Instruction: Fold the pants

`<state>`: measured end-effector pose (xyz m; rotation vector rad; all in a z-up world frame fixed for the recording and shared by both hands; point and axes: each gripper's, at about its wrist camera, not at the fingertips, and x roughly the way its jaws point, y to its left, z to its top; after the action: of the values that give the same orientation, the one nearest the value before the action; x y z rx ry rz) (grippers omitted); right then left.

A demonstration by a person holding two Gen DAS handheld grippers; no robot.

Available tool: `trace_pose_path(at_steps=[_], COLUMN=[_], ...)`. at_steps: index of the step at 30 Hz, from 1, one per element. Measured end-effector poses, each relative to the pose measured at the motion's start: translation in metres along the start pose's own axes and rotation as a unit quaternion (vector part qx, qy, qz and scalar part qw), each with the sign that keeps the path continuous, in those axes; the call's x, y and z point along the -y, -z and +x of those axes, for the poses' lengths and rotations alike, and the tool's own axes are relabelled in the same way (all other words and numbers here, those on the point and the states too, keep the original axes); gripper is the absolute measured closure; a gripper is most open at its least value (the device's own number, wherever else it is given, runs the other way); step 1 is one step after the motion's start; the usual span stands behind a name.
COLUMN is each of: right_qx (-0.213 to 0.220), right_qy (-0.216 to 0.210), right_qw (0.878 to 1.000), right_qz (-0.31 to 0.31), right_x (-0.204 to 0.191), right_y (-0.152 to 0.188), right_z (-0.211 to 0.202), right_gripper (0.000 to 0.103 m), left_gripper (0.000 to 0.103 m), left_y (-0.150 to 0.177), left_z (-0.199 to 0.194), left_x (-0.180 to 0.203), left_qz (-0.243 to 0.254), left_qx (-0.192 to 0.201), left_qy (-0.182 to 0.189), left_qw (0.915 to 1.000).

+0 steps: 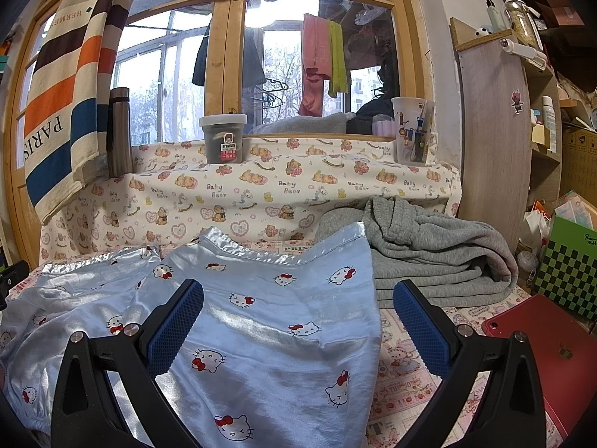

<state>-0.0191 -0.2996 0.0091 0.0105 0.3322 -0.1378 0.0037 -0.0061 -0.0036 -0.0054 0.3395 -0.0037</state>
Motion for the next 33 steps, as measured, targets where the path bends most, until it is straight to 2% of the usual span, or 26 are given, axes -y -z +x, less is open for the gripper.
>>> trace_pose_path(at_steps=[22,29,33], right_qx=[-0.001,-0.005,-0.010], right_qy=[-0.001,-0.003,-0.024], right_qw=[1.000,1.000,1.000], right_qz=[0.000,-0.003,-0.011], right_x=[0.000,0.000,-0.003], right_y=[0.000,0.002,0.004], right_z=[0.000,0.002,0.005], right_gripper=[0.001,0.001,0.001], left_gripper=[0.000,0.000,0.000], left_y=[0.000,0.000,0.003], left_z=[0.000,0.005,-0.010], left_x=[0.000,-0.005,-0.015], left_qz=[0.000,-0.010,-0.027], left_qx=[-0.001,-0.012,0.014], left_qy=[0.000,-0.001,0.004], left_qw=[1.0000,0.9999,0.9995])
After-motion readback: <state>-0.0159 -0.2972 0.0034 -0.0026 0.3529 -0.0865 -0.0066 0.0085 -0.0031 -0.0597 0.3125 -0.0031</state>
